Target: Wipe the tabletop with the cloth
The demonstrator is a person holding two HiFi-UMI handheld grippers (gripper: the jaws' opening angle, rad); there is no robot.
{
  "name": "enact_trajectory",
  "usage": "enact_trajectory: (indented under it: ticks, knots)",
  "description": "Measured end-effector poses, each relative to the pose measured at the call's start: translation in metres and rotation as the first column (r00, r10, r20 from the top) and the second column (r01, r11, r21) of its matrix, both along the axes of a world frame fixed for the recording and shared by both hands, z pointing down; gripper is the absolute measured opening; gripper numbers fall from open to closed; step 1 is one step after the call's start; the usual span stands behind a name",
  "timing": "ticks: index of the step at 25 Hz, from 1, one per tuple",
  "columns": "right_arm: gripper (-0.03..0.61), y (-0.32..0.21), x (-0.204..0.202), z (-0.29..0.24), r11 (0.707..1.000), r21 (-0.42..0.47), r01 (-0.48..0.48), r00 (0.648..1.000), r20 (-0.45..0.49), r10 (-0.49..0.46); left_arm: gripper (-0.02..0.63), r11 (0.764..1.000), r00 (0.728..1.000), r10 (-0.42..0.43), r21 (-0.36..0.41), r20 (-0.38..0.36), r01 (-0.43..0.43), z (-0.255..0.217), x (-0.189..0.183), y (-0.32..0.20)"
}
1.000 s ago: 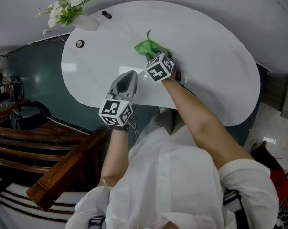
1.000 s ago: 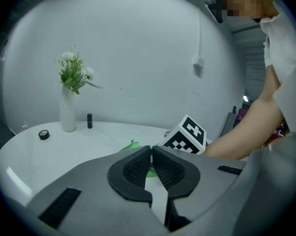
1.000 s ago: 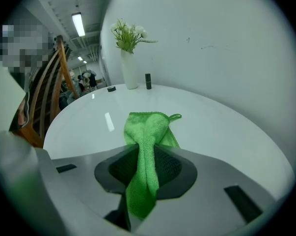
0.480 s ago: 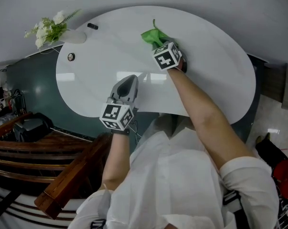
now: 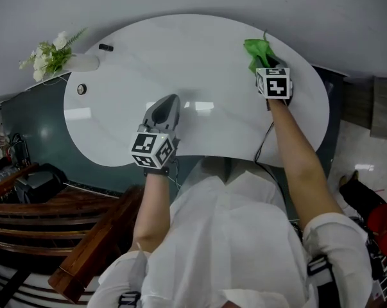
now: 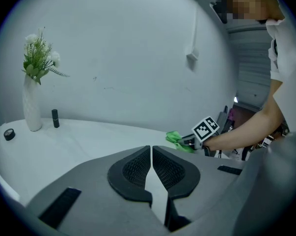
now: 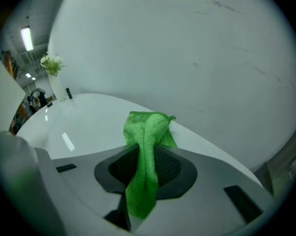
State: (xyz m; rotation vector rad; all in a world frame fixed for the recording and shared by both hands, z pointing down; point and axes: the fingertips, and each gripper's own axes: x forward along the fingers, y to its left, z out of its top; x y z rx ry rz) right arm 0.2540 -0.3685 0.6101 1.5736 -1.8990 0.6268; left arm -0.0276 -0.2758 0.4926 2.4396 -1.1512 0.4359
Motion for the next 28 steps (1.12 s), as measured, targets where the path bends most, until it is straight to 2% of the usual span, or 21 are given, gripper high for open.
enact_trajectory:
  ticks: [4,6,9,11,13,14,20,28]
  knots:
    - [0.077,0.021,0.073,0.003,0.994,-0.017,-0.105,0.994,-0.042,0.104,0.028,1.000,1.000,-0.023,0.004,-0.003,0.023,-0.003,-0.003,-0.011]
    - [0.077,0.026,0.101,0.005,0.982,-0.029,-0.188,0.982,-0.038,0.187,0.028,0.999,0.999,-0.046,0.006,-0.003,0.046,-0.003,-0.011,-0.014]
    - [0.077,0.021,0.124,0.006,0.942,-0.044,-0.334,0.942,-0.036,0.333,0.028,0.997,0.997,-0.078,0.008,-0.006,0.078,-0.003,-0.022,-0.013]
    - [0.077,0.009,0.123,0.004,0.909,-0.044,-0.415,0.909,-0.052,0.413,0.028,0.996,0.996,-0.090,0.004,-0.008,0.090,-0.001,-0.030,-0.009]
    - [0.077,-0.009,0.107,0.003,0.891,-0.045,-0.452,0.892,-0.052,0.450,0.028,0.994,0.994,-0.106,-0.004,-0.008,0.106,0.002,-0.044,-0.002]
    - [0.077,-0.019,0.094,0.003,0.891,-0.048,-0.452,0.892,-0.049,0.450,0.028,0.993,0.993,-0.117,-0.009,-0.007,0.117,0.003,-0.052,0.001]
    - [0.077,-0.091,-0.012,-0.005,0.942,-0.025,-0.336,0.940,-0.079,0.333,0.028,0.974,0.975,-0.224,-0.030,0.002,0.224,0.012,-0.120,0.016]
    - [0.077,-0.155,-0.154,-0.011,0.979,0.002,-0.204,0.977,-0.059,0.203,0.028,0.938,0.938,-0.346,-0.030,-0.001,0.345,0.014,-0.197,0.031]
